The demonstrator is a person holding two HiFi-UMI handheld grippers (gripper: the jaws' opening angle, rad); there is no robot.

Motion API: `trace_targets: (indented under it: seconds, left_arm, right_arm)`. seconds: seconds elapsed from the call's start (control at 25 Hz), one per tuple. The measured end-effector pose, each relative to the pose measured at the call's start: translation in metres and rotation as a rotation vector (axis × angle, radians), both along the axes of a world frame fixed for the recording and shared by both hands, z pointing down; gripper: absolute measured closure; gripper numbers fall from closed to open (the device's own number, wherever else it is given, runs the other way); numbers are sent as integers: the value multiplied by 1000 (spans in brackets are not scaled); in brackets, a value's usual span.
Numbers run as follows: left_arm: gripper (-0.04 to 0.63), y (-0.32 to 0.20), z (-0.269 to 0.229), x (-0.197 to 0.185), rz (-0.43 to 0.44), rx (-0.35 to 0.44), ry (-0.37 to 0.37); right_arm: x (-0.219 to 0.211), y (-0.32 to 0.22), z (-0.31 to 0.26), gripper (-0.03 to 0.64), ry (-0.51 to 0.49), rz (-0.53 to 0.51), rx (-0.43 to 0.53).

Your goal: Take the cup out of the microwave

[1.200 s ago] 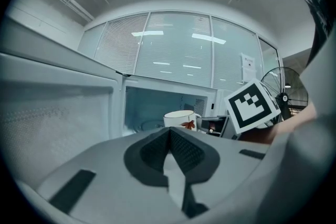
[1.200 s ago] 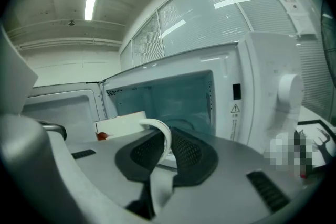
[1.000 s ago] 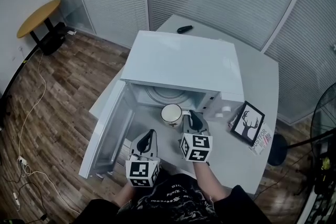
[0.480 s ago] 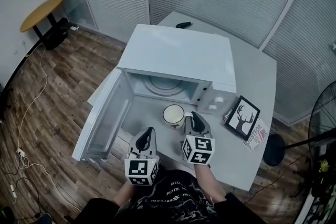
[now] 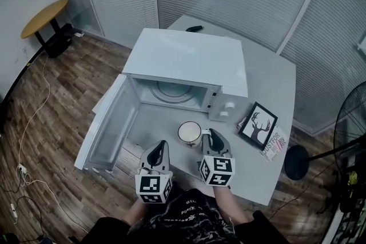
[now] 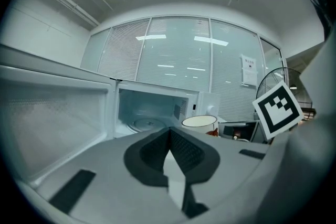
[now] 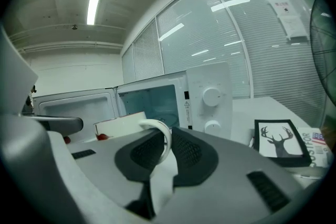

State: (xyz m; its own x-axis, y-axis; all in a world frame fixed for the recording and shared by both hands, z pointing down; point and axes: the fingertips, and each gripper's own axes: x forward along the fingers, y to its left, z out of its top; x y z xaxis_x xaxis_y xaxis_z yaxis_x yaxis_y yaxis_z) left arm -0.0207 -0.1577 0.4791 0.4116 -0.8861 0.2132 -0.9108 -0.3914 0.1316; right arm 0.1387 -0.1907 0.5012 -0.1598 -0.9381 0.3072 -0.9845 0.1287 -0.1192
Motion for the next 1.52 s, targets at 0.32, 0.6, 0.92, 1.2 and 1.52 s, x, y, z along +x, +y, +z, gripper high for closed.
trace_targets:
  seconds: [0.32,0.6,0.92,1.2,1.52]
  left_arm:
    - [589,18,-1,11,-1,2,1]
    - [589,36,-1,19,-5,2,2]
    - [589,54,-1,28,5,7,-5]
    - [589,64,-4,31,8,22,-17]
    - [589,76,-2,34,-2,27,-23]
  right_arm:
    - [16,31,-5,572,7,3,10]
    - [32,56,-9,571,21,8,18]
    - [46,83,-14,570,45,8,32]
    - [51,101,-14,569,43,2,30]
    - [56,118,-11,569,46,0,25]
